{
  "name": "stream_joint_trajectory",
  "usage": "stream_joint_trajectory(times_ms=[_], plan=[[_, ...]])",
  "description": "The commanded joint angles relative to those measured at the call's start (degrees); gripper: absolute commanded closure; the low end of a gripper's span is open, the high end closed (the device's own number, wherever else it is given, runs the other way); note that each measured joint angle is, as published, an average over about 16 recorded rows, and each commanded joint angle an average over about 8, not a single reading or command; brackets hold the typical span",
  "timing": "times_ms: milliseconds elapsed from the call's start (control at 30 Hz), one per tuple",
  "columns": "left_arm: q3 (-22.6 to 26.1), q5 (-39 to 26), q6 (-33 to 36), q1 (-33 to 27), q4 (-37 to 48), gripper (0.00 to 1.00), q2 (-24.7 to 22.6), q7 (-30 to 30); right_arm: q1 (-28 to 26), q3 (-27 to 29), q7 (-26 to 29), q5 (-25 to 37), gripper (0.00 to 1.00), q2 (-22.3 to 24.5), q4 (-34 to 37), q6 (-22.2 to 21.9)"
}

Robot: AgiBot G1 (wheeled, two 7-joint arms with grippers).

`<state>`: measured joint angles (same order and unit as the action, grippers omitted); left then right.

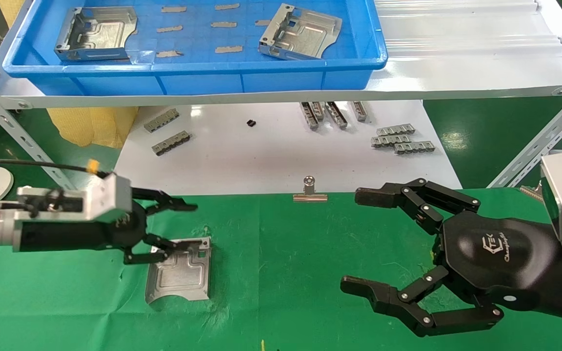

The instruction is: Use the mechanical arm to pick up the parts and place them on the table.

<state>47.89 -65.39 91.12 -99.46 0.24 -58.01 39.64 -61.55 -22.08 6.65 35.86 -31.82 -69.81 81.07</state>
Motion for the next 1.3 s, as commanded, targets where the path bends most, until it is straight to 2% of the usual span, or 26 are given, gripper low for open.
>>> stream_joint_trajectory(times_ms=[33, 300, 467, 1300], plan=[[-0.95, 1.36, 0.35, 0.54, 0.48, 0.00, 0.66, -2.02, 0.00, 0.00, 0.00, 0.00, 0.00, 0.00, 0.00, 0.00], [-1.23, 1.77, 0.34, 0.86, 0.38, 0.00, 0.85, -2.20, 0.01, 0.00, 0.00, 0.00, 0.00, 0.01, 0.01, -0.01], [-2.31, 2.48, 0.11, 2.22, -2.51, 0.00, 1.63, -3.88, 0.01, 0.00, 0.00, 0.00, 0.00, 0.01, 0.01, -0.01], [-15.01, 11.52, -2.27, 17.54, -33.14, 0.00, 10.81, -23.86, 0.01, 0.00, 0.00, 0.00, 0.00, 0.01, 0.01, -0.01]])
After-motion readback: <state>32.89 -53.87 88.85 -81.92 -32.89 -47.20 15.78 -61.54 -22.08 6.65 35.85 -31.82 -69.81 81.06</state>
